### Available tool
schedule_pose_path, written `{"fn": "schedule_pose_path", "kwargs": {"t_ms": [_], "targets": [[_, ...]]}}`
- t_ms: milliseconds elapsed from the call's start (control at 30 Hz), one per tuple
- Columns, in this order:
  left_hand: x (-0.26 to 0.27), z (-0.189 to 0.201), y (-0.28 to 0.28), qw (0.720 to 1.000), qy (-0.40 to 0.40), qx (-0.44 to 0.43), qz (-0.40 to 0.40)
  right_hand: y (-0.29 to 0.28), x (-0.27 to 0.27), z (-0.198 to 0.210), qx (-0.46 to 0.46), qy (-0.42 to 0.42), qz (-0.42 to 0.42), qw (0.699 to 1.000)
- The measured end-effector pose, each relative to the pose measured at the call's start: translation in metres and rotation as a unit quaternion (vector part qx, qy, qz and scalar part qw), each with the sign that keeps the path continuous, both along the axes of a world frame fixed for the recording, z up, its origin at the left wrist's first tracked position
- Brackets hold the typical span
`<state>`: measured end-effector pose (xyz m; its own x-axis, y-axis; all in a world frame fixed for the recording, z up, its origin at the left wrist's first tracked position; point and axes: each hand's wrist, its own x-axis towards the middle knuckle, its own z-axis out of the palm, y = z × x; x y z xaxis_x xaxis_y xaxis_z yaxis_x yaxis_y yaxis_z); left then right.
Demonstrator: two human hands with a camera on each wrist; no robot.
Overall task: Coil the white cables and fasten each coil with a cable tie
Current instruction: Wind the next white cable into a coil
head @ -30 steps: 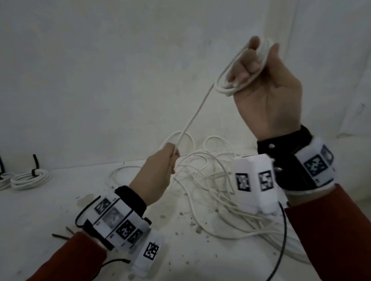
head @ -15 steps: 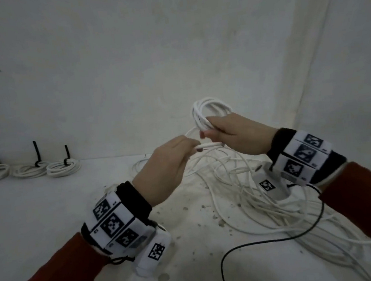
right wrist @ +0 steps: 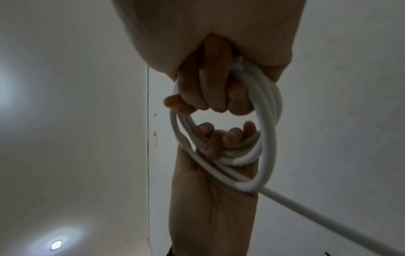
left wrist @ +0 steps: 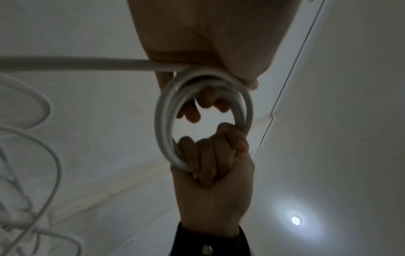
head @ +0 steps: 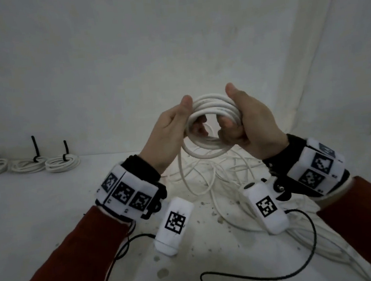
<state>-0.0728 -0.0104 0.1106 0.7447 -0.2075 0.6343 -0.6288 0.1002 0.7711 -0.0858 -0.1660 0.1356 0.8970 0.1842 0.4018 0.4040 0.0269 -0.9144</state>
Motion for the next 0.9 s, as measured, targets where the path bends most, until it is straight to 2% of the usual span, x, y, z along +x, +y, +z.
{"fn": "schedule_pose_path", "kwargs": {"t_ms": [67, 133, 233, 300, 400, 467, 567, 633, 700, 900], "targets": [[-0.002, 0.004, -0.006, 0.997, 0.041, -0.059, 0.008, 0.008, 0.001, -0.001, 0.02, 0.003, -0.014, 1.0], [0.002, 0.005, -0.01, 0.989, 0.064, -0.121, 0.054, 0.017, -0.002, -0.002, 0.005, 0.01, 0.003, 1.0], [0.008, 0.008, -0.007, 0.975, 0.102, -0.173, 0.095, 0.025, -0.009, -0.005, -0.032, 0.018, 0.098, 0.994], [0.008, 0.01, -0.004, 0.974, 0.116, -0.173, 0.093, 0.028, -0.013, -0.011, -0.032, 0.001, 0.153, 0.988], [0.009, 0.014, 0.0, 0.979, 0.128, -0.141, 0.072, 0.033, -0.017, -0.018, 0.058, 0.035, 0.218, 0.974], [0.006, 0.014, 0.002, 0.987, 0.112, -0.104, 0.045, 0.031, -0.017, -0.015, 0.103, 0.049, 0.223, 0.968], [0.002, 0.005, 0.004, 0.999, 0.016, -0.022, 0.032, 0.022, -0.013, 0.0, 0.162, 0.075, 0.244, 0.953], [0.001, -0.004, 0.006, 0.999, -0.023, -0.019, -0.035, 0.014, -0.01, 0.009, 0.209, 0.1, 0.275, 0.933], [0.002, -0.009, 0.008, 0.997, -0.025, -0.028, -0.071, 0.008, -0.008, 0.013, 0.234, 0.115, 0.296, 0.919], [0.002, 0.001, 0.001, 0.994, -0.023, -0.097, 0.044, 0.014, -0.009, 0.008, 0.209, 0.12, 0.341, 0.909]]}}
